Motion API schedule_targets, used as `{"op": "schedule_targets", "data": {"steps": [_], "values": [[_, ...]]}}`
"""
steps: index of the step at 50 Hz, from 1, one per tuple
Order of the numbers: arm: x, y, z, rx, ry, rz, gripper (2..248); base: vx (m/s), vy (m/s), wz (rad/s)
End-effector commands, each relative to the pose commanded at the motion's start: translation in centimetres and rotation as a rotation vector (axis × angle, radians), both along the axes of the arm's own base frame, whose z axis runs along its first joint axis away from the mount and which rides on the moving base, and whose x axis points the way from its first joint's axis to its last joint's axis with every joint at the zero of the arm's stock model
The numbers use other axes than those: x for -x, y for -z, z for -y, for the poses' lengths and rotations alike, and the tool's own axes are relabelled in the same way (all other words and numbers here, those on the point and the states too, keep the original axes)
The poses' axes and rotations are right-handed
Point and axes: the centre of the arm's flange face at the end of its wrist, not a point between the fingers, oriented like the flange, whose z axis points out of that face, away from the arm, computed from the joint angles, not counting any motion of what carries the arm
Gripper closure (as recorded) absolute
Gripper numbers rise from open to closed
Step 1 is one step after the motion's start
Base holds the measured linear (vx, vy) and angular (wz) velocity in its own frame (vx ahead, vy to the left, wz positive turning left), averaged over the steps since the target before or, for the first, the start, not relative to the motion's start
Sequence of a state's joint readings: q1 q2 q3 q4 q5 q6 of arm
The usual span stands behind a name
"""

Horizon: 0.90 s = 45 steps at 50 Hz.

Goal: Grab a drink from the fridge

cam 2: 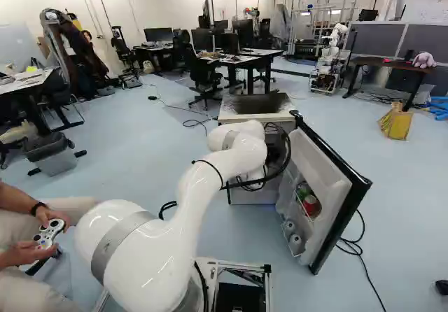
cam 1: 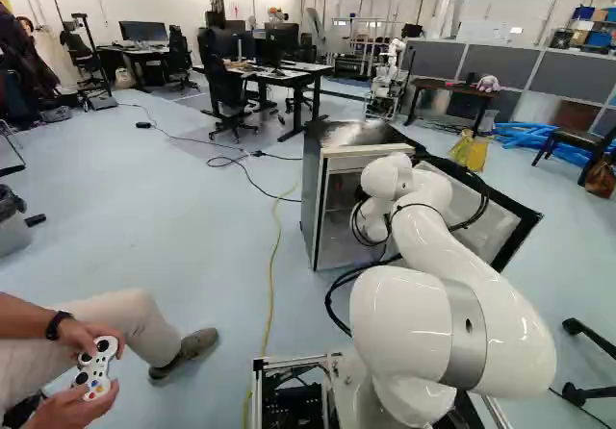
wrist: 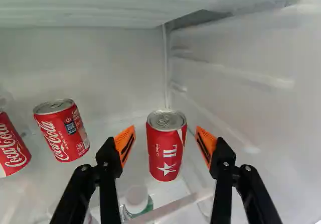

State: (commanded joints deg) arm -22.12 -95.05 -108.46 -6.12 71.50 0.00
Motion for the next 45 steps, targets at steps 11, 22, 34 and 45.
{"op": "schedule_targets", "data": {"steps": [11,22,34,45], "values": [[0.0,-0.02,-0.09,0.0,-0.001,-0.001,72,0.0,0.0,0.0],[0.0,-0.02,-0.09,0.0,-0.001,-0.001,108,0.0,0.0,0.0],[0.0,-0.02,-0.09,0.0,-0.001,-0.001,159,0.0,0.0,0.0],[0.0,-0.02,-0.09,0.0,-0.001,-0.001,159,0.0,0.0,0.0]]}}
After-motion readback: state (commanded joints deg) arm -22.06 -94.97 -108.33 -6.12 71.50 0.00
